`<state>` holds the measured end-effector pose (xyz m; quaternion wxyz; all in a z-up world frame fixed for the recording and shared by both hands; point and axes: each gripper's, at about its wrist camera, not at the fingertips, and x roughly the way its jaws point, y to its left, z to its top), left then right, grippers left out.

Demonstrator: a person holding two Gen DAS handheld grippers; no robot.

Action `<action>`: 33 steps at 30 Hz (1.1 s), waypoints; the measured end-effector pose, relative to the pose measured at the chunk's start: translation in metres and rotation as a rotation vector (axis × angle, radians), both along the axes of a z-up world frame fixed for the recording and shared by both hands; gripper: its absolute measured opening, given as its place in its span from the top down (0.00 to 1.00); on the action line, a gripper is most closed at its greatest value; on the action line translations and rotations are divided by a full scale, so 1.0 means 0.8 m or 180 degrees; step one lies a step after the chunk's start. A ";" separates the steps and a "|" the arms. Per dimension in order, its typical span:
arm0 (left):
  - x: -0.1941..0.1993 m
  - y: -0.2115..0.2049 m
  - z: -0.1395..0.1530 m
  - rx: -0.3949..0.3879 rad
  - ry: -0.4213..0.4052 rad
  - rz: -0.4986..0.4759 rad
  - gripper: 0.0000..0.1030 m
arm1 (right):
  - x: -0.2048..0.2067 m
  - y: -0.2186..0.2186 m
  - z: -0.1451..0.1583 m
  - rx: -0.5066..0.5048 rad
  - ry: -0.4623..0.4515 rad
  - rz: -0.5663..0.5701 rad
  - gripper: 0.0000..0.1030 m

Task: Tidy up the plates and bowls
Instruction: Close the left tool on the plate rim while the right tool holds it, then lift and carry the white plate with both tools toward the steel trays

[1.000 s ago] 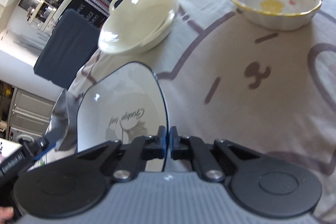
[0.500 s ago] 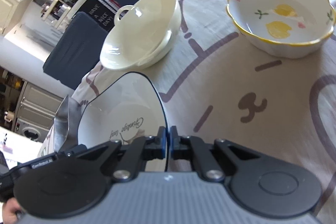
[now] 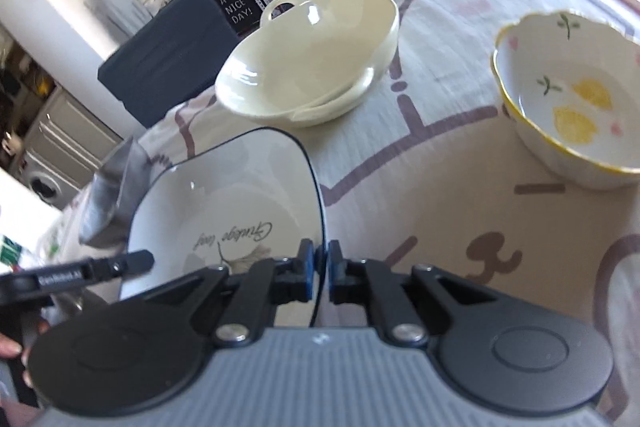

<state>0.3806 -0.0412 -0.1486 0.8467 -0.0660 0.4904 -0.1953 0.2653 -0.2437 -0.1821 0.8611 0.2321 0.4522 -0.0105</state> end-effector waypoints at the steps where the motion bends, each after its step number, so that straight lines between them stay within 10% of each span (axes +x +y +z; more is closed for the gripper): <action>1: -0.002 -0.001 0.002 -0.0004 -0.0019 -0.0015 0.92 | -0.001 0.002 0.002 -0.0060 0.0015 0.0030 0.91; 19: -0.133 0.038 0.127 -0.0127 -0.0415 0.0170 0.92 | -0.103 0.030 0.113 -0.0194 -0.0373 0.0384 0.90; 33: -0.267 0.179 0.124 -0.0117 -0.0025 0.0881 0.92 | -0.167 0.163 0.102 0.0021 0.0029 0.0989 0.89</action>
